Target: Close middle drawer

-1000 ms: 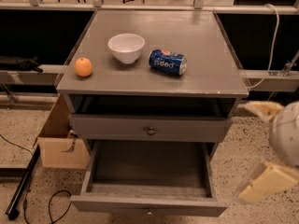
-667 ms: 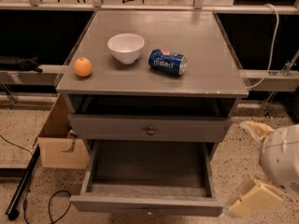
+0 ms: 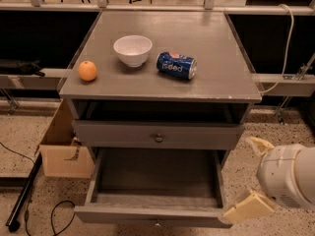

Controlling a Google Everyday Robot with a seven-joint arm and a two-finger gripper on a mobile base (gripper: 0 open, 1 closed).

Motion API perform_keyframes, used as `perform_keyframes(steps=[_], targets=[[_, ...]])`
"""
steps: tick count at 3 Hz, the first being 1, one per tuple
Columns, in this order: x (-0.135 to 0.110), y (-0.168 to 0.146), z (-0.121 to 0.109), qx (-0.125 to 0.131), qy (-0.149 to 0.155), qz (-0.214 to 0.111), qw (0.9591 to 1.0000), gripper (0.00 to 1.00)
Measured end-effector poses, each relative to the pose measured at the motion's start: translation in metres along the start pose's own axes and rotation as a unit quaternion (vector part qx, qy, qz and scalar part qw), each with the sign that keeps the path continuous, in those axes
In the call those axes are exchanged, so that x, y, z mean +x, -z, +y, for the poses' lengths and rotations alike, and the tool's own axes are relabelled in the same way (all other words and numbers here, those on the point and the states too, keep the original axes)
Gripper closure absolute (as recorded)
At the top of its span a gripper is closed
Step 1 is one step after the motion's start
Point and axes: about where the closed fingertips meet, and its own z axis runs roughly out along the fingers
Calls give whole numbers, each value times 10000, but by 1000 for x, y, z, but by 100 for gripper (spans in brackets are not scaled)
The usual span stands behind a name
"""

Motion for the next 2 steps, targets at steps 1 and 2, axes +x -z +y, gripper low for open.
perform_keyframes(steps=[1, 2], targets=[[-5, -18, 5, -56, -86, -45, 9999, 0], [-11, -55, 15, -190, -270, -72, 9994, 0]])
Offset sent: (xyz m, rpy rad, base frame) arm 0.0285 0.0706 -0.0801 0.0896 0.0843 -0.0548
